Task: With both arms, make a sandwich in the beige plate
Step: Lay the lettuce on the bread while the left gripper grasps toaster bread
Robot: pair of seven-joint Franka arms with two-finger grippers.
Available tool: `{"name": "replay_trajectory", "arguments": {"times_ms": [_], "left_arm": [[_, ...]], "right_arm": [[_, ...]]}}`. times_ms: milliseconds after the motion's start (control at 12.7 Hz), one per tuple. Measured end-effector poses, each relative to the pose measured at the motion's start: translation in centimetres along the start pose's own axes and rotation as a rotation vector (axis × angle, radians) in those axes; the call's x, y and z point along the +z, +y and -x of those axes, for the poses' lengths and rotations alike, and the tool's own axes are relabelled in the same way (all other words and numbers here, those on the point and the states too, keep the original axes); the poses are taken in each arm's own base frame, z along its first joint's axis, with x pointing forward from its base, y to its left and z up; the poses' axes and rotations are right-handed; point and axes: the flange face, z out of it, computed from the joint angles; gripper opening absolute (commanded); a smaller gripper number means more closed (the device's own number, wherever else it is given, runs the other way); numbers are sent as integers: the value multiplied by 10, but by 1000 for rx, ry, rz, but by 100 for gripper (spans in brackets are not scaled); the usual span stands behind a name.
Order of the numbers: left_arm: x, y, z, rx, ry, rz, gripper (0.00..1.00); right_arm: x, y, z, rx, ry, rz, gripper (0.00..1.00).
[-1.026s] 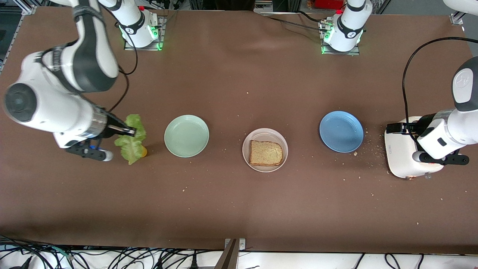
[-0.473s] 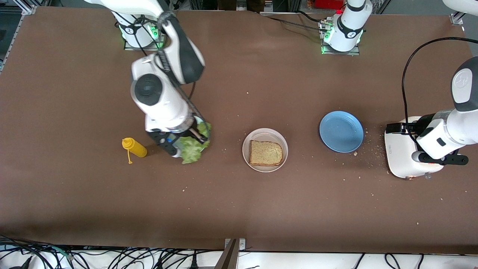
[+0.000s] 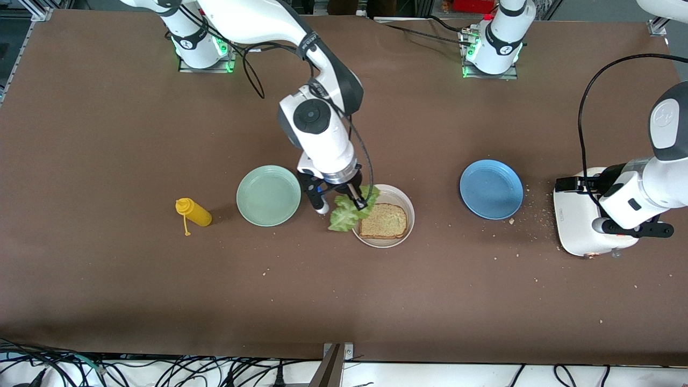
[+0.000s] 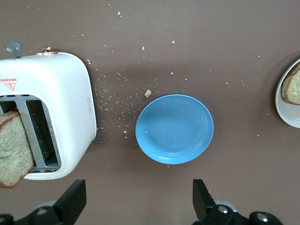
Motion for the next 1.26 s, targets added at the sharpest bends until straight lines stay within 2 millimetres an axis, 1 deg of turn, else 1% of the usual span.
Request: {"name": "replay_trajectory", "arguments": {"times_ms": [79,237,316,395,552,631,710,868,947,1105,1262], "left_arm": [[0,0,0,0,0,0,100],[0,0,0,0,0,0,100],[0,0,0,0,0,0,100],[0,0,0,0,0,0,100],[0,0,0,0,0,0,100],[0,0,0,0,0,0,100],[0,0,0,0,0,0,100],[1,-1,0,-3,-1,0,100],[1,-4,0,-6,-2,0,100],[1,-8,0,-13,-3,2,100],[1,-14,1,-23,-3,2,99]], "right_arm": [[3,-3,4,31,-11,-50,0],[5,-11,3,98,-26,-150,0],[10,-12,1,129,-33,-195,0],[20,-10,0,150,-39,-229,0],[51,2,7,168,-46,-241,0],[64,10,14,177,-54,-230,0],[72,16,24,184,-70,-220,0],[75,21,39,215,-100,-210,0],[74,21,41,225,-106,-210,0],[75,20,40,227,-104,-208,0],[85,25,40,184,-72,-199,0]]}}
